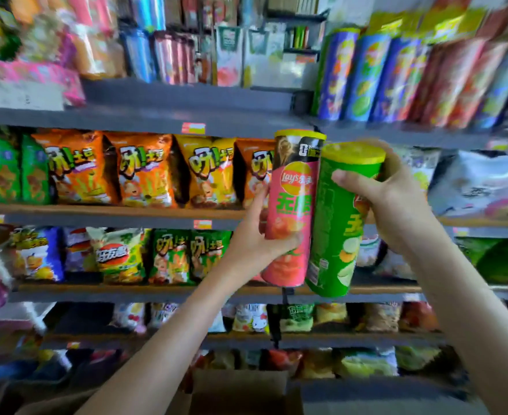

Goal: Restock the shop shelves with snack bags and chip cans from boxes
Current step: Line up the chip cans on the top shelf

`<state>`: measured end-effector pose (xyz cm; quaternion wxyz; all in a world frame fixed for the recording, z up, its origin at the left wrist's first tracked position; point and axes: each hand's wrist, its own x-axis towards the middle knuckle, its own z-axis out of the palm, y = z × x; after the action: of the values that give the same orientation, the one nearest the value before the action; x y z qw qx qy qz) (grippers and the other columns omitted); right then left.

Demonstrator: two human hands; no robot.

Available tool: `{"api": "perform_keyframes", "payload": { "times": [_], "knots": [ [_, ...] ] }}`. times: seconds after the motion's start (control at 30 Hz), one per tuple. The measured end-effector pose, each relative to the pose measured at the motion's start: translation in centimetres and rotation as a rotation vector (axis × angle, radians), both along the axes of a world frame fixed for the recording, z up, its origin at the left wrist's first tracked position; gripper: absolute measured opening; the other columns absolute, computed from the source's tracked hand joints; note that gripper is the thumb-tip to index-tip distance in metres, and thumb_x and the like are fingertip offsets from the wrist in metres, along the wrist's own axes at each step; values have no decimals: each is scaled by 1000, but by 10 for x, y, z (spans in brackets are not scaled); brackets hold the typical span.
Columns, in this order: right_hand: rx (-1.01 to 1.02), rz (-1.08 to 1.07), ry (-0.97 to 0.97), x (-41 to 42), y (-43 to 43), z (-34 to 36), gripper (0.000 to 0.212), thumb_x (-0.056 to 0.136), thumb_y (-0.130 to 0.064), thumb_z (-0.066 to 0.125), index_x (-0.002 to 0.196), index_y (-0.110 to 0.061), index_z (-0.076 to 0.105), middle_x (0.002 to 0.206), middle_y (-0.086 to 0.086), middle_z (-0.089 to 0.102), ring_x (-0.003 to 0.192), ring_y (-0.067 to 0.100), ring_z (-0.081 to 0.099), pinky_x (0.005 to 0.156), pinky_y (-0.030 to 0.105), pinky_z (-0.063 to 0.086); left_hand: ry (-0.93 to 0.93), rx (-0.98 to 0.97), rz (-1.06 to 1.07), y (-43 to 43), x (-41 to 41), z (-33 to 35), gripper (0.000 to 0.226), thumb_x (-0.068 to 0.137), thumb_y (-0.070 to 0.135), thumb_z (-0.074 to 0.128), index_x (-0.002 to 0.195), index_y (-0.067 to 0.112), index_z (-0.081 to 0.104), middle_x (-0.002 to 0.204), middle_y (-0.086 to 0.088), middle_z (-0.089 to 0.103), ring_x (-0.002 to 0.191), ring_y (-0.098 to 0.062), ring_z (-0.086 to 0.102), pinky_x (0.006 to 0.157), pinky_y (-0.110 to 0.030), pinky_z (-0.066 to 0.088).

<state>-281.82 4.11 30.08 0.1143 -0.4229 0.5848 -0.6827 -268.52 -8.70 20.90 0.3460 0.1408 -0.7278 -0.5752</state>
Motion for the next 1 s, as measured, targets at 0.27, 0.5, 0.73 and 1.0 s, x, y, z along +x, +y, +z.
{"api": "perform_keyframes", "payload": {
  "times": [0.27,0.5,0.73,1.0],
  "knots": [
    [-201,-178,6,-95,58,52,66,56,-27,82,117,-19,56,97,-4,69,85,8,67,70,22,52,39,-146,-48,36,-94,63,97,58,42,82,143,46,34,114,21,67,102,-1,65,88,-31,53],
    [-326,-223,31,-188,74,101,36,73,-11,79,103,-16,61,80,-3,69,71,13,67,61,26,54,99,-255,-16,28,-178,115,98,63,41,82,144,51,27,111,23,66,97,6,63,97,-39,51],
    [-450,-301,7,-280,68,147,62,69,-20,82,121,-3,54,98,10,66,83,22,69,78,42,59,200,-355,82,24,-262,156,94,79,23,79,133,63,13,112,25,58,91,8,64,74,-17,51],
    [-379,-246,-5,-385,23,176,58,71,-16,84,119,-7,52,98,8,68,79,22,71,69,39,61,233,-325,214,15,-348,174,98,78,21,79,147,54,18,117,18,61,91,7,64,79,-25,52]
  ]
}}
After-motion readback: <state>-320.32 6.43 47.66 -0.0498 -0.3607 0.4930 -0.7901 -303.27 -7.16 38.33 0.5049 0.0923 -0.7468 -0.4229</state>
